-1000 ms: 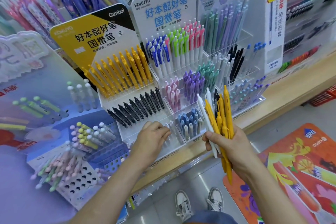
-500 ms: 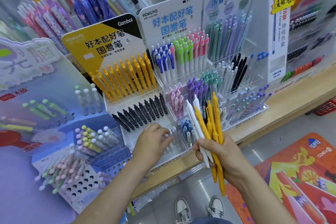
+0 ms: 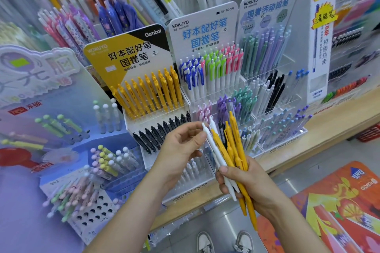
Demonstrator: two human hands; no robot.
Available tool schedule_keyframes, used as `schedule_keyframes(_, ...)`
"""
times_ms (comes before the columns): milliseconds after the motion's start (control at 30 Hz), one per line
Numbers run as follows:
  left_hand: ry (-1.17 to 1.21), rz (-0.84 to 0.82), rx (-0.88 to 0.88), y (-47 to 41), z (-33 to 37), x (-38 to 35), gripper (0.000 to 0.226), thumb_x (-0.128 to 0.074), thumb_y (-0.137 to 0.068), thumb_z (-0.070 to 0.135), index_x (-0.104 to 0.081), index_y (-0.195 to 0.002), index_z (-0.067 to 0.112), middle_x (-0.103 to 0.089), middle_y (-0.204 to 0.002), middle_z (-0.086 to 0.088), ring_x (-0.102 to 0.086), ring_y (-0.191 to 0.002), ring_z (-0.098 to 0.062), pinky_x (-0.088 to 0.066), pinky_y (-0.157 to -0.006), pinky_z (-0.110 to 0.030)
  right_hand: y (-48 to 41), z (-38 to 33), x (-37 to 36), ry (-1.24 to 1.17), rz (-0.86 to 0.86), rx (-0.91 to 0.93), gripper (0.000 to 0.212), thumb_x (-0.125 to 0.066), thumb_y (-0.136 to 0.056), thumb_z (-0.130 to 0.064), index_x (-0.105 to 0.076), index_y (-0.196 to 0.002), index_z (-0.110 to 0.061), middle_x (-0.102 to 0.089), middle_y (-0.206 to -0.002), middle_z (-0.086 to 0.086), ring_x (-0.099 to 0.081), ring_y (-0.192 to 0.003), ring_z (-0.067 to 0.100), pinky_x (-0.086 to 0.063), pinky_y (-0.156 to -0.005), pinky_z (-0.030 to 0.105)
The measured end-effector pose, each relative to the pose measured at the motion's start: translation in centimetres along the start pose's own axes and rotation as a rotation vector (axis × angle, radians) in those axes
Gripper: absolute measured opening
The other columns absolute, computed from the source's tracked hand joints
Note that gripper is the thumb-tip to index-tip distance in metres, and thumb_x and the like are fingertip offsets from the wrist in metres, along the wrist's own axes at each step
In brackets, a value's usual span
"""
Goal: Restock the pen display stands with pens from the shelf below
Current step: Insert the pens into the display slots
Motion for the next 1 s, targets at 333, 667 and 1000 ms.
schedule_keyframes(333, 0.255, 0.031, -0.047, -1.0, 2.3, 1.7, 0.017, -0.060, -0.079, 0.017, -0.066, -0.091, 0.007, -0.073, -0.084, -0.011, -0.068, -0.074, -0.018, -0.056, -0.062, -0.024, 0.3, 0.1, 0.1, -0.153, -0.101, 0.004, 0.040, -0.088, -0.064, -0.035, -0.060, -0.075, -0.009, -0.055, -0.063, 0.016, -0.046, -0.040, 0.018, -0.038, -0.040, 0.023)
schedule_keyframes(667, -0.218, 0.232, -0.177, -1.0, 1.2, 4.8, 0.016, -0.079, -0.067, 0.014, -0.070, -0.080, 0.014, -0.072, -0.071, -0.003, -0.069, -0.067, -0.016, -0.056, -0.063, -0.024, 0.7, -1.0, 4.7, -0.042, 0.108, 0.130, 0.041, -0.092, -0.050, -0.040, -0.063, -0.062, -0.014, -0.052, -0.058, 0.014, -0.043, -0.039, 0.019, -0.036, -0.039, 0.022)
schedule_keyframes(1000, -0.810, 0.081, -0.287, -2.0, -3.8, 2.0, 0.017, -0.080, -0.071, 0.034, -0.066, -0.078, 0.027, -0.063, -0.068, 0.009, -0.059, -0.063, -0.004, -0.050, -0.063, -0.017, 1.5, -0.6, 5.1, -0.048, 0.166, 0.108, 0.014, -0.067, -0.074, -0.011, -0.061, -0.062, -0.010, -0.052, -0.059, 0.016, -0.044, -0.040, 0.019, -0.036, -0.039, 0.023)
Point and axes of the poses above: each hand's wrist, its own y-axis away from the middle knuckle, its own x-axis out of the back of the hand, z = x × y, the point moved 6 cm from there along -y, towards the middle knuckle
